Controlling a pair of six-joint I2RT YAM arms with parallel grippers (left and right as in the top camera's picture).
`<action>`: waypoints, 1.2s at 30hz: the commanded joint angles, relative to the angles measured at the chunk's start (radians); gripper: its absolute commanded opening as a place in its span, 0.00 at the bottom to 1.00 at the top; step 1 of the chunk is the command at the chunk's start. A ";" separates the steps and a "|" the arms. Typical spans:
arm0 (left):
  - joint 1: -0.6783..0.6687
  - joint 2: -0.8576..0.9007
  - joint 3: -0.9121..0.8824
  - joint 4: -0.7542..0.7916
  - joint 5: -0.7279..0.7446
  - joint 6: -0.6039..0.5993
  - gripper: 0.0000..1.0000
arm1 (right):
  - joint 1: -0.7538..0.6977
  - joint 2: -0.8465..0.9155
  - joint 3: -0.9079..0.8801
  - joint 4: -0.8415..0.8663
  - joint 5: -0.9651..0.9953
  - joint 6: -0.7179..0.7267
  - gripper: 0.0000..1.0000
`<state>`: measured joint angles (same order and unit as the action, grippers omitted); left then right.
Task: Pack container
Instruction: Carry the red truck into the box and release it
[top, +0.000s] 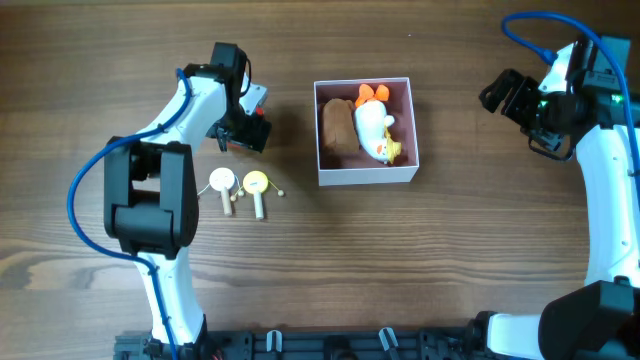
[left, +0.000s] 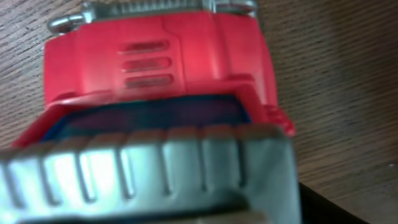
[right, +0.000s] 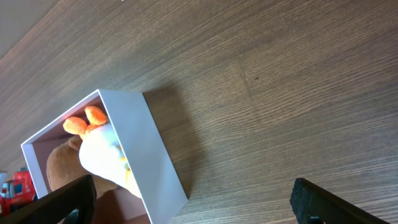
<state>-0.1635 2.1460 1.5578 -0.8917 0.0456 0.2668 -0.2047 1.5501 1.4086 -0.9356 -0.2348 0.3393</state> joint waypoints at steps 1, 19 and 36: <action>0.000 0.007 0.017 0.006 -0.007 0.014 0.73 | -0.002 -0.002 -0.001 0.004 0.017 0.002 1.00; -0.021 -0.110 0.108 -0.127 -0.017 0.013 0.45 | -0.002 -0.002 -0.001 0.004 0.017 0.002 1.00; -0.537 -0.317 0.259 -0.124 -0.018 0.101 0.27 | -0.002 -0.002 -0.001 0.004 0.017 0.002 1.00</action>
<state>-0.6380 1.7756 1.8210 -1.0382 0.0273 0.2890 -0.2047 1.5501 1.4086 -0.9348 -0.2344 0.3393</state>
